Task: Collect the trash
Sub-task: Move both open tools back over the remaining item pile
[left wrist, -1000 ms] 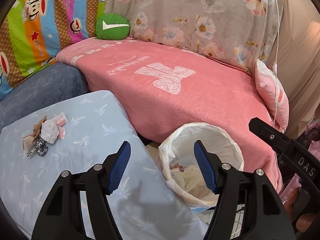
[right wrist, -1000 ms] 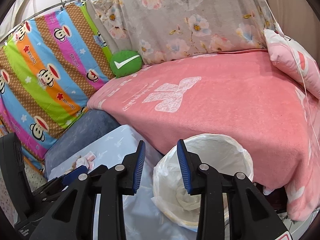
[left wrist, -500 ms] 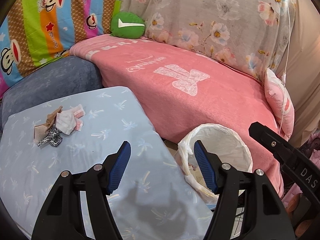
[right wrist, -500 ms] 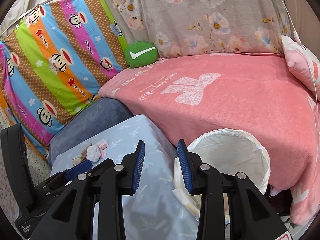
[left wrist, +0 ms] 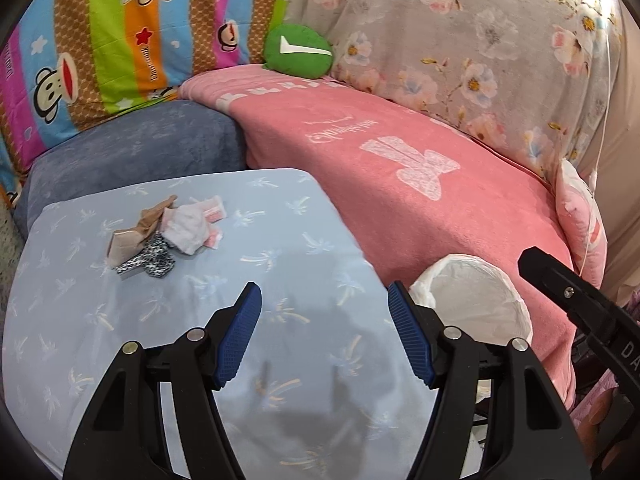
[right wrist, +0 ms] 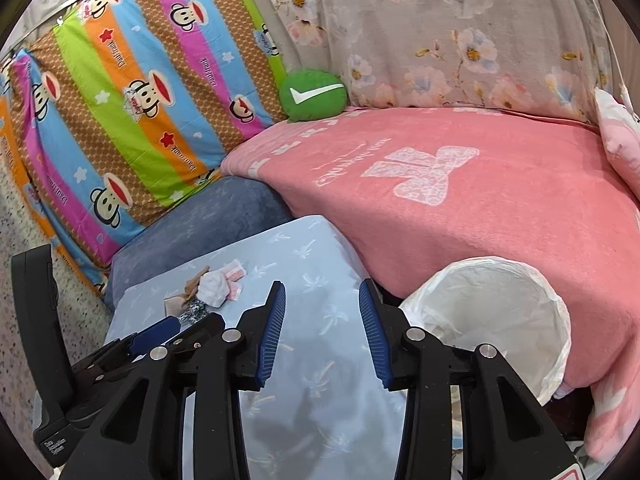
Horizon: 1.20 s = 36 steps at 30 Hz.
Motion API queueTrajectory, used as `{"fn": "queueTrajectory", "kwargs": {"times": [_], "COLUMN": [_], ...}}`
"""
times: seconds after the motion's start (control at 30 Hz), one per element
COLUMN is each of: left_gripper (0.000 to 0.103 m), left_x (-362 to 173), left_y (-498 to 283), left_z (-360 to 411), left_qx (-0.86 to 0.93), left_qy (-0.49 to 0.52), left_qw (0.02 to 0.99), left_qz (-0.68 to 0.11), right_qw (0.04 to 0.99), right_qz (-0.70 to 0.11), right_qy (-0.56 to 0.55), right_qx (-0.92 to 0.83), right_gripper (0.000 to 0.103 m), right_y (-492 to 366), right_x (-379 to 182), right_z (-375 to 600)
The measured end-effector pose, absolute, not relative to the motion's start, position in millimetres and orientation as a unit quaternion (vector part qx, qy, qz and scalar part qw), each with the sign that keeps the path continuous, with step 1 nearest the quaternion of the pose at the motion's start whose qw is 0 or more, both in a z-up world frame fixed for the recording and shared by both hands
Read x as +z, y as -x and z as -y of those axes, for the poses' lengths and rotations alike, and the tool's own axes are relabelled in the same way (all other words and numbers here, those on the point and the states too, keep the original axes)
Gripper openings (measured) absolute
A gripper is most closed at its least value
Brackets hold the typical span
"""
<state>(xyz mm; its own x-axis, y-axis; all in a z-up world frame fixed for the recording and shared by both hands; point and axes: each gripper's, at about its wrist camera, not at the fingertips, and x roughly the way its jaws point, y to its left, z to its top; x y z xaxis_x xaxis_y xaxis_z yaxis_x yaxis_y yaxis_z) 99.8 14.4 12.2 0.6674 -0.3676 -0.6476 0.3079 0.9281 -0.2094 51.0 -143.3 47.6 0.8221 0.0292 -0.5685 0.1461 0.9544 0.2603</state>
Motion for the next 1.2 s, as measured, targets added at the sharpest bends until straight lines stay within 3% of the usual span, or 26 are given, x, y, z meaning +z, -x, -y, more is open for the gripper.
{"fn": "queueTrajectory", "kwargs": {"times": [0.17, 0.43, 0.67, 1.2], "left_gripper": [0.073, 0.077, 0.086, 0.086], "left_x": [8, -6, -21, -78], "left_y": [-105, -119, -136, -218], "left_z": [-40, -91, -132, -164], "left_qx": [-0.160, -0.116, -0.076, -0.044], "left_qy": [0.053, 0.072, 0.076, 0.101], "left_qw": [0.915, 0.917, 0.918, 0.894], "left_qz": [-0.365, -0.374, -0.382, -0.435], "right_qw": [0.942, 0.938, 0.932, 0.910], "right_qz": [-0.305, -0.325, -0.346, -0.398], "right_qy": [-0.135, -0.118, -0.103, -0.097], "right_qx": [-0.013, 0.015, 0.041, 0.065], "right_gripper": [0.040, 0.046, 0.051, 0.051], "right_y": [-61, -86, -119, -238], "right_x": [45, 36, 18, -45], "right_z": [118, 74, 33, -32]}}
